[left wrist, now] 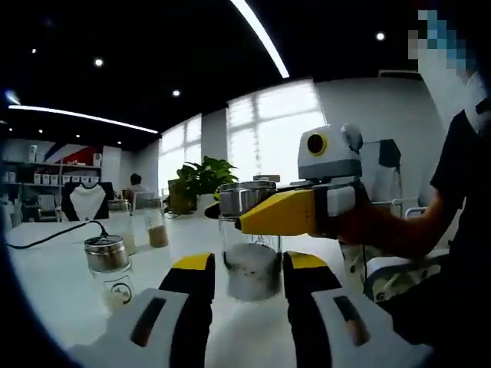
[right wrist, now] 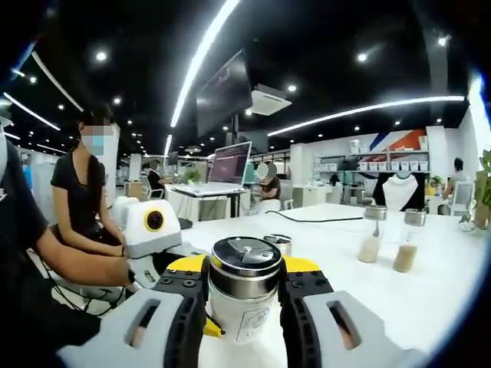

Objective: Rotate the seasoning bottle until the label or dispensing opening points toward the visible target arrow and the bottle remains upright within the marked orientation range

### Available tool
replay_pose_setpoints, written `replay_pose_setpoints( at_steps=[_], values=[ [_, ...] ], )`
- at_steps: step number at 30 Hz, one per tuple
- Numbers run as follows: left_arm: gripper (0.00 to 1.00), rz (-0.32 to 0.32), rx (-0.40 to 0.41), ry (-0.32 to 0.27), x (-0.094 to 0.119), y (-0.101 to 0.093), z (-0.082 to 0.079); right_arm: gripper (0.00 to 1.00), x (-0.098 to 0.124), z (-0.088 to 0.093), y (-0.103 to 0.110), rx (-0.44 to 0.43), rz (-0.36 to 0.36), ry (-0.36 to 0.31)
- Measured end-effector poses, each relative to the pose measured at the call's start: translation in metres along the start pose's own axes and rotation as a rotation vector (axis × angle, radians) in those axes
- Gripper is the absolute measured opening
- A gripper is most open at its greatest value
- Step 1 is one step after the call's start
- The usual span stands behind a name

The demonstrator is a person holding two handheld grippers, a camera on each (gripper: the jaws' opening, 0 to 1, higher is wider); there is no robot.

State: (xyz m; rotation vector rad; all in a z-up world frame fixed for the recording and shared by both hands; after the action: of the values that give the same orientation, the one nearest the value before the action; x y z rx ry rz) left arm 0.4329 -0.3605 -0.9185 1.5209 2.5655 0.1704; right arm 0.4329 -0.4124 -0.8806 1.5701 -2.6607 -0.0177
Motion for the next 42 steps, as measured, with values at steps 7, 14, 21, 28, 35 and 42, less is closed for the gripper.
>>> replay_pose_setpoints(
  at_steps=[7, 14, 21, 28, 35, 42],
  values=[
    [0.39, -0.112, -0.121, 0.094, -0.003, 0.007, 0.008, 0.33, -0.008, -0.004, -0.002, -0.007, 0.095, -0.048],
    [0.42, -0.181, -0.27, 0.147, -0.005, 0.004, 0.01, 0.33, -0.015, 0.001, 0.001, -0.051, 0.134, -0.047],
    [0.38, -0.106, -0.08, 0.093, 0.001, 0.006, 0.006, 0.33, -0.011, 0.0, 0.006, 0.059, -0.053, -0.019],
    [0.37, 0.053, 0.029, -0.03, 0.006, -0.005, -0.007, 0.33, 0.006, -0.007, 0.009, 0.034, -0.244, -0.025],
    [0.37, 0.145, 0.023, 0.004, 0.003, -0.017, -0.001, 0.34, 0.01, 0.0, 0.022, 0.119, -0.313, 0.028],
    [0.37, 0.207, 0.059, 0.018, 0.001, -0.023, 0.001, 0.33, 0.011, 0.004, 0.027, 0.062, -0.325, 0.082]
  ],
)
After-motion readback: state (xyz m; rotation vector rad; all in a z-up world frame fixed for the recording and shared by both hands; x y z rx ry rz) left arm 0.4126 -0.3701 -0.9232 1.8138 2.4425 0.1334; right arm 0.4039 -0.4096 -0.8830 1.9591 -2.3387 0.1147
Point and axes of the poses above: the point that each gripper's makers call its tool centre point, and the gripper's own axes: x roughly backward along the fingers, y roughly to its left, z roughly out of its underside, the point moved 5 cm from there along x, roughly backward along the fingers, and after that the axes turned 5 degrees about -x, right-handed, at the moved point
